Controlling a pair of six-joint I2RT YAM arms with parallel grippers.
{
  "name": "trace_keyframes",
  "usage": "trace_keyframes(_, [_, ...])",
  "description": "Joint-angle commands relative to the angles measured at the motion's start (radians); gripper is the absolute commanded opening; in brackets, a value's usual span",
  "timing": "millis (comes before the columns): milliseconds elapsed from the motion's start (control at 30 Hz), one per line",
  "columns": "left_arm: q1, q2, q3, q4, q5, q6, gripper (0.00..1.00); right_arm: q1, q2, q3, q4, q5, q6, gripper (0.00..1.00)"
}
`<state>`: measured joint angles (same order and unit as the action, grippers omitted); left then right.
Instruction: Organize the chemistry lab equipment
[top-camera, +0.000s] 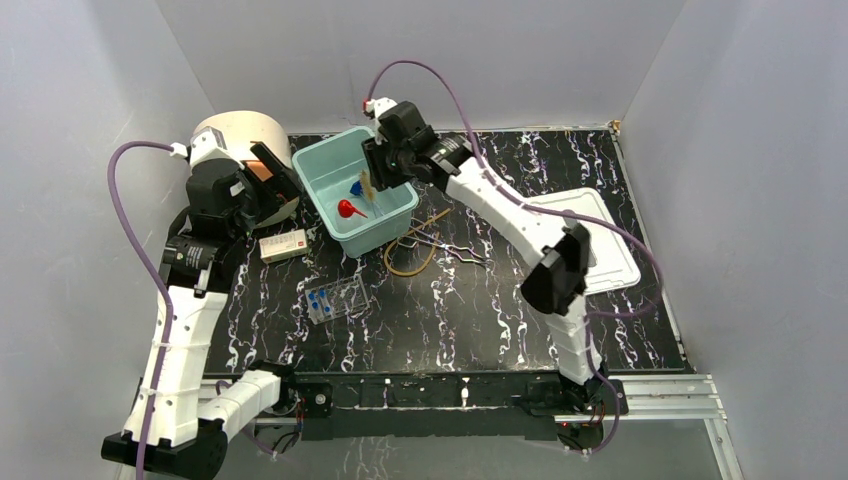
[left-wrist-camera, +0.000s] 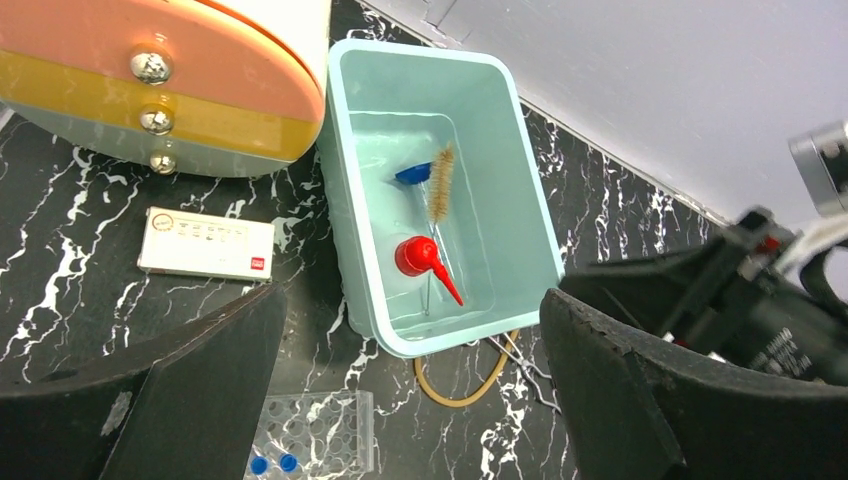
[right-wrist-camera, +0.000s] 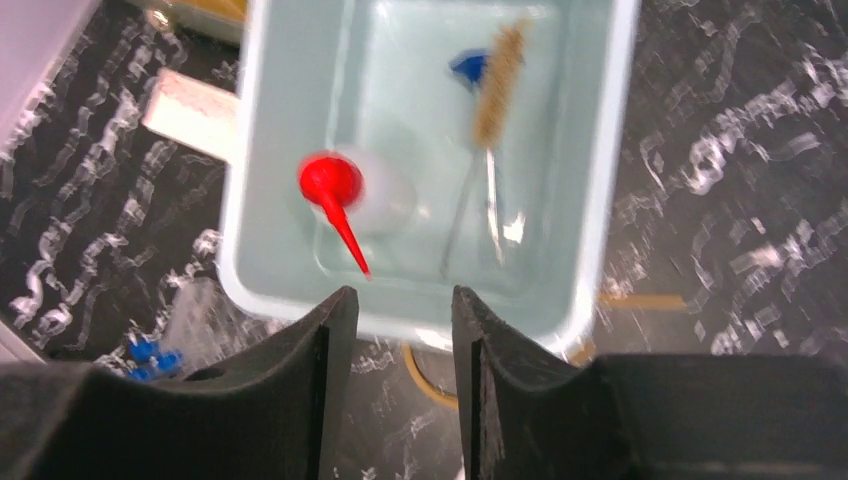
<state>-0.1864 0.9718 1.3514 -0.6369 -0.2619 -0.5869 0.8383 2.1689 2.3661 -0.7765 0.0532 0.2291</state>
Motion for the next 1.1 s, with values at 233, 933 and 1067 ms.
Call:
trace_keyframes(233, [-0.002, 0.005, -0.003, 0.035, 0.06, -0.008, 0.98, -0.071, -0.595, -0.787, 0.357, 0.156, 0.011, 0.66])
trace_keyframes(933, [-0.002, -0.006, -0.045, 0.054, 0.093, -0.018, 0.98, -0.166, -0.488, -1.217, 0.544, 0.034, -0.107, 0.69])
trace_keyframes(1067, [-0.002, -0.019, -0.04, 0.055, 0.077, 0.003, 0.98, -0.167, -0.393, -1.188, 0.568, 0.078, -0.195, 0.68])
